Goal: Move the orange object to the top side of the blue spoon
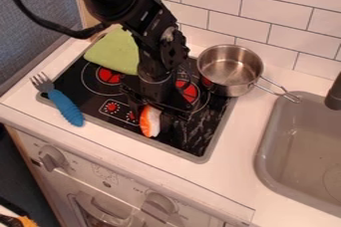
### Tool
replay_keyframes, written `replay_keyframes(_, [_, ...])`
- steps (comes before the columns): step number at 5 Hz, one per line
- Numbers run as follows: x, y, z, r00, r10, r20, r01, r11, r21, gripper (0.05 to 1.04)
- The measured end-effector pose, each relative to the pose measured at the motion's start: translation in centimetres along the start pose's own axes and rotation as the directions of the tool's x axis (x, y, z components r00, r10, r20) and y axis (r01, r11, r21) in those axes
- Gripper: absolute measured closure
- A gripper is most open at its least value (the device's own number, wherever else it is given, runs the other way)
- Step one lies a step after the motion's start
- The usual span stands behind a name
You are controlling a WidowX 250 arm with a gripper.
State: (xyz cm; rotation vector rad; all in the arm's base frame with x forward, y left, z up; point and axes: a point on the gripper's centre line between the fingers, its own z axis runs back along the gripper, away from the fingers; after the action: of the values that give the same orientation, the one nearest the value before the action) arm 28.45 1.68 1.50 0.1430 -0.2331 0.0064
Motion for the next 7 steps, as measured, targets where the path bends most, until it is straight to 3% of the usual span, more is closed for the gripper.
replay_keyframes(3, [0.1, -0.4, 0.5, 0.999, 0.039, -0.005, -0.039, 0.999, -0.026, 0.449])
replay_keyframes(4, [1.7, 0.7, 2.3, 0.994, 0.1, 0.047, -0.099, 0.995, -0.026, 0.449])
replay_keyframes(5, [2.6, 3.2, 3.0, 0.971, 0.235, 0.053, -0.233, 0.972, -0.038, 0.449])
replay_keyframes(6, [2.9, 6.0, 3.3, 0.931, 0.362, 0.054, -0.362, 0.932, -0.01, 0.449])
replay_keyframes(7, [2.7, 9.6, 3.0, 0.87, 0.492, 0.041, -0.493, 0.87, 0.023, 0.449])
